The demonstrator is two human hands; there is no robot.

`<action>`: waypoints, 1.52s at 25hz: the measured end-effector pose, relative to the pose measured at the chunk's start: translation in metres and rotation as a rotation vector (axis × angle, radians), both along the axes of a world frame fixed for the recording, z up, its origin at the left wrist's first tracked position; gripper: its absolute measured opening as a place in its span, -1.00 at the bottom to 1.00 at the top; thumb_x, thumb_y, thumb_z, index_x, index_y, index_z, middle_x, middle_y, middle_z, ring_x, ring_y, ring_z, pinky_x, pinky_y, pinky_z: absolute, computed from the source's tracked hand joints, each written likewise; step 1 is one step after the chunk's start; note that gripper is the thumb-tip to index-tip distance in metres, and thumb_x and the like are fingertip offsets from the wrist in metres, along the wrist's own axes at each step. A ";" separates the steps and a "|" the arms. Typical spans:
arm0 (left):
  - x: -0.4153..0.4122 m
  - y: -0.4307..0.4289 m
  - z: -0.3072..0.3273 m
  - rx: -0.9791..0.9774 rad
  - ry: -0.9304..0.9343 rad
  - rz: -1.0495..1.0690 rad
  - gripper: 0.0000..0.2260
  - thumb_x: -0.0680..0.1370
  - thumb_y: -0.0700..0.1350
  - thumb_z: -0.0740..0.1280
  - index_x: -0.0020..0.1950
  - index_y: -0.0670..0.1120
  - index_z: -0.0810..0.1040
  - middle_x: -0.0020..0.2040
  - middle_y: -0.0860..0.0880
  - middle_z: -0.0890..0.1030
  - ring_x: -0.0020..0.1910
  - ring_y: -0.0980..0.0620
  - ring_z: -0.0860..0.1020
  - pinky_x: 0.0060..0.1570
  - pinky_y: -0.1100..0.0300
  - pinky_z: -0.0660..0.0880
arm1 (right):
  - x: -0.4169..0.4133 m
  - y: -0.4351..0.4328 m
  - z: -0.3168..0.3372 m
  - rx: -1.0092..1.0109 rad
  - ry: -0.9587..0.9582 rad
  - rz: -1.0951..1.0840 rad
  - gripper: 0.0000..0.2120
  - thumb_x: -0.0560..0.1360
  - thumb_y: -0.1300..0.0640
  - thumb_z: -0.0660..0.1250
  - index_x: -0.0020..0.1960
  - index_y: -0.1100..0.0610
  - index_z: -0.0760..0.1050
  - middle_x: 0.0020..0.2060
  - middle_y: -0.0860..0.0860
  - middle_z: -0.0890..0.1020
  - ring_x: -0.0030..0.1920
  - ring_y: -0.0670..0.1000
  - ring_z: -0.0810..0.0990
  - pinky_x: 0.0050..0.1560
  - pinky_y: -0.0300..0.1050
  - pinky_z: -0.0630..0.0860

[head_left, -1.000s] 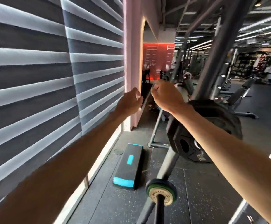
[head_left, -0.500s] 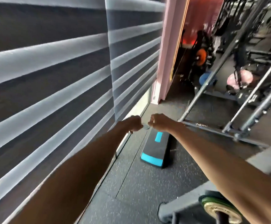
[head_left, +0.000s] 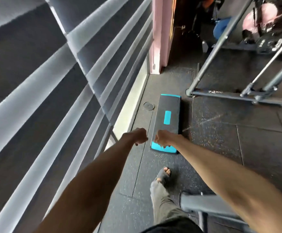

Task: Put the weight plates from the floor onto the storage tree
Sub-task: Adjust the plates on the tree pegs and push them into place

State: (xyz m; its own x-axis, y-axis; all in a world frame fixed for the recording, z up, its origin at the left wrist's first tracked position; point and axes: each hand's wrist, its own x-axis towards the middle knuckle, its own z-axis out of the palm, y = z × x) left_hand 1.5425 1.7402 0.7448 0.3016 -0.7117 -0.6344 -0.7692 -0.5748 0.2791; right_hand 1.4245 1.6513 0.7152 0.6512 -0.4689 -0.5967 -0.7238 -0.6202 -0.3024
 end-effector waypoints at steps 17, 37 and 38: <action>0.242 -0.506 -0.045 0.067 -0.024 -0.235 -0.74 0.66 -0.08 0.22 0.30 -0.15 0.50 0.14 -0.13 0.60 0.05 -0.06 0.59 -0.01 0.14 0.48 | 0.217 -0.464 -0.030 0.086 -0.047 -0.159 -0.80 0.63 0.09 0.17 0.01 0.17 0.50 -0.08 0.09 0.61 -0.05 0.09 0.61 -0.07 -0.07 0.51; 0.506 -1.172 -0.066 0.034 -0.028 -0.698 -0.74 0.61 -0.19 0.24 0.26 -0.24 0.53 0.26 -0.21 0.56 0.23 -0.16 0.56 0.12 0.08 0.50 | 0.465 -1.090 -0.058 0.064 -0.085 -0.625 -0.76 0.65 0.11 0.18 -0.14 0.19 0.46 -0.10 0.22 0.63 -0.11 0.08 0.58 -0.10 -0.15 0.42; 0.509 -1.221 -0.074 0.060 -0.034 -0.699 -0.74 0.60 -0.19 0.24 0.26 -0.24 0.53 0.26 -0.21 0.56 0.24 -0.16 0.55 0.12 0.08 0.49 | 0.469 -1.132 -0.063 0.070 -0.073 -0.636 -0.70 0.66 0.12 0.17 -0.24 0.16 0.39 -0.21 0.16 0.58 -0.19 0.04 0.54 -0.13 -0.16 0.41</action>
State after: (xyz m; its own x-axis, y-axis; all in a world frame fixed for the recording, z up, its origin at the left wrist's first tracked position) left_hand 2.0519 0.5194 0.6711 -0.1937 -0.7097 -0.6773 -0.9718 0.0438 0.2319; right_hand 1.8939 0.5195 0.6518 0.2990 -0.7385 -0.6043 -0.9195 -0.0537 -0.3894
